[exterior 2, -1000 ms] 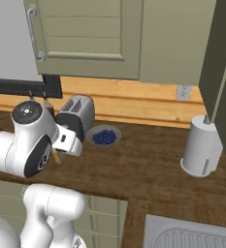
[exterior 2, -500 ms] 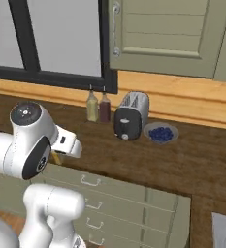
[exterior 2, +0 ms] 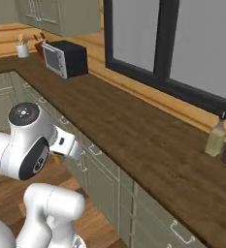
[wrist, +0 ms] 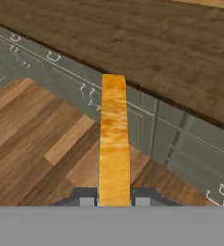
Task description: Start the toaster. Once the lever pops up, take the bread to the plate on the dining counter.
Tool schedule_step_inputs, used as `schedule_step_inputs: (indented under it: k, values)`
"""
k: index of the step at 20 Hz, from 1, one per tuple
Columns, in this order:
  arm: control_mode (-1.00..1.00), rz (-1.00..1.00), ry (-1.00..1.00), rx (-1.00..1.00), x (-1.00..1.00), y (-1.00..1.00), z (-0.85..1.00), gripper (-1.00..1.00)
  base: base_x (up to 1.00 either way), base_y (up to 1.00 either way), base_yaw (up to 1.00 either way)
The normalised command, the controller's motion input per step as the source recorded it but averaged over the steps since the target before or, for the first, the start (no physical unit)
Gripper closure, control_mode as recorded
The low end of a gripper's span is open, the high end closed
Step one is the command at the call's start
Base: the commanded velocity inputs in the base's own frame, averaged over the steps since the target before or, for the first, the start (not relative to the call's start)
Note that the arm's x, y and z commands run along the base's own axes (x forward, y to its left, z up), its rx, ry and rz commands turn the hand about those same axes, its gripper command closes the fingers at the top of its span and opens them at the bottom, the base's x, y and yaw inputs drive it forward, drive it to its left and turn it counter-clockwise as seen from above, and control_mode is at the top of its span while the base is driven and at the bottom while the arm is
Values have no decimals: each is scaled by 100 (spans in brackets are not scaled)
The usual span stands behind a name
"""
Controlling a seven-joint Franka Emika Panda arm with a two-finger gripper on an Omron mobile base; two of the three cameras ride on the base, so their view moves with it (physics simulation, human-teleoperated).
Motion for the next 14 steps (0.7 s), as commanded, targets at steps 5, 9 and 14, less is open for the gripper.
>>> schedule_step_inputs:
  k: [5, 9, 14]
  values:
    - [100, 0, 0, 0, 0, 0, 0, 100, -20, 65, 91]
    - [100, 0, 0, 0, 0, 0, 0, 100, -27, 49, 90]
    - [100, 0, 0, 0, 0, 0, 0, 100, -25, 44, 87]
